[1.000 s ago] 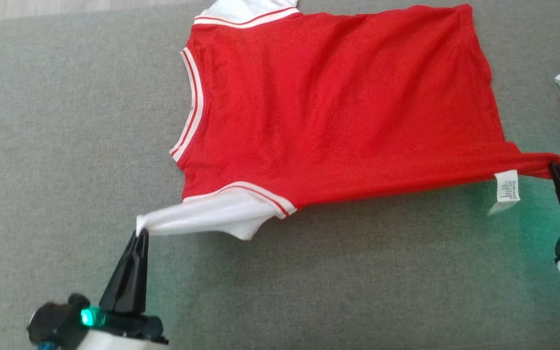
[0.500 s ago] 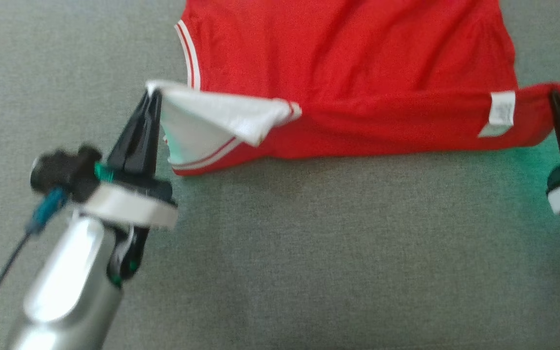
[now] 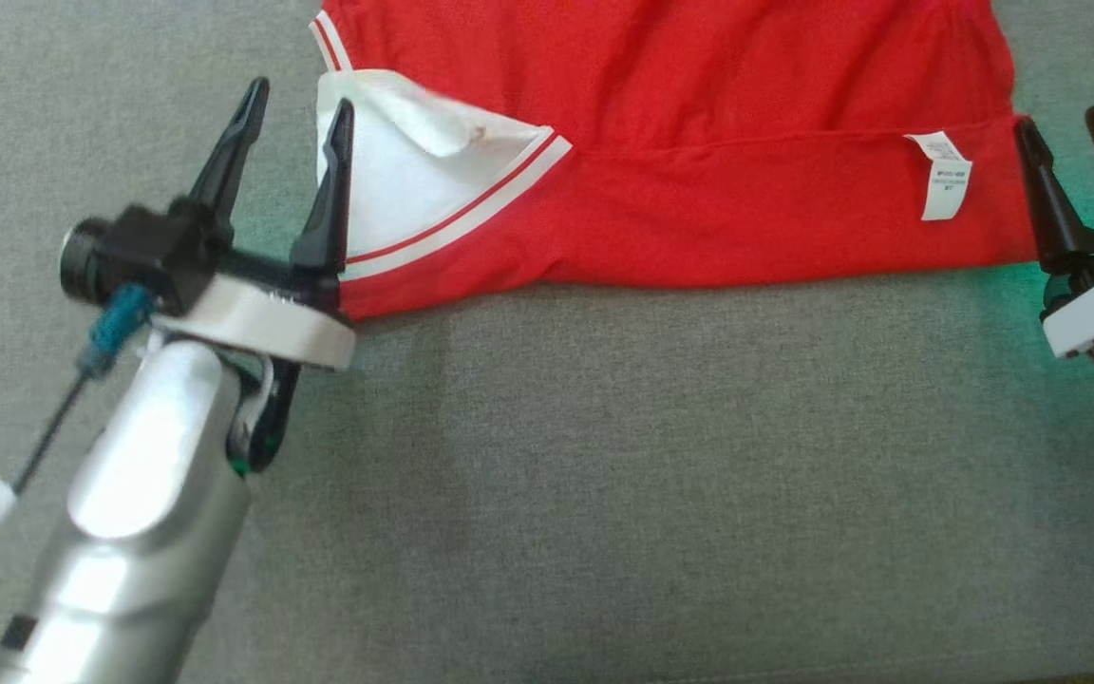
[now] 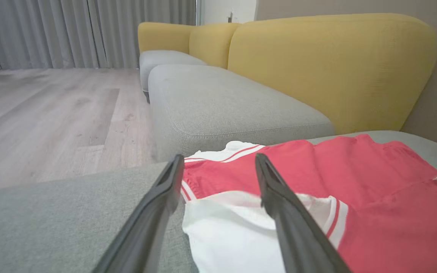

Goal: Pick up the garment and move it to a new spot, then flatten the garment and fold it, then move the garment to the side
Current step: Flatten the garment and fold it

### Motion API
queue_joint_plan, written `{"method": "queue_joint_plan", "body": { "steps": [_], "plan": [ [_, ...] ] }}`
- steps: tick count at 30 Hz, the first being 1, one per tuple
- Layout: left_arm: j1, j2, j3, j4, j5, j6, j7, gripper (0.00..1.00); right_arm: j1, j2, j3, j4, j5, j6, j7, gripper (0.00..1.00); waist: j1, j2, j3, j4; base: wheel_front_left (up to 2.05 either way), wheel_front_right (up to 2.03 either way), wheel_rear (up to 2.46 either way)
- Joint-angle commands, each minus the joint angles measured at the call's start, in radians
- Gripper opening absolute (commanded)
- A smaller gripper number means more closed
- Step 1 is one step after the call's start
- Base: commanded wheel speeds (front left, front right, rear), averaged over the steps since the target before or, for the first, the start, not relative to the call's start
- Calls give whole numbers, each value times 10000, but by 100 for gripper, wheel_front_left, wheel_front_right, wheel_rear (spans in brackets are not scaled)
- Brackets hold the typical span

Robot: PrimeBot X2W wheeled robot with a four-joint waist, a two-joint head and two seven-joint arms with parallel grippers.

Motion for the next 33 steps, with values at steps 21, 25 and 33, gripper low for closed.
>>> {"method": "queue_joint_plan", "body": {
  "steps": [21, 25, 33],
  "plan": [
    [2241, -541, 129, 1345, 355, 1162, -465, 0, 1355, 364, -944, -294, -436, -7, -217, 100, -1, 0, -267, -20, 0, 0, 0],
    [2101, -542, 99, 1161, 539, 864, -480, 0, 1431, 440, -695, 374, -212, -7, -217, 100, -1, 0, -351, 103, 0, 0, 0],
    [2462, -435, 442, 347, 949, 800, -484, 0, 1236, 857, 65, 1668, -44, -7, 462, 0, -1, 0, -525, 327, 0, 0, 0]
  ]
}}
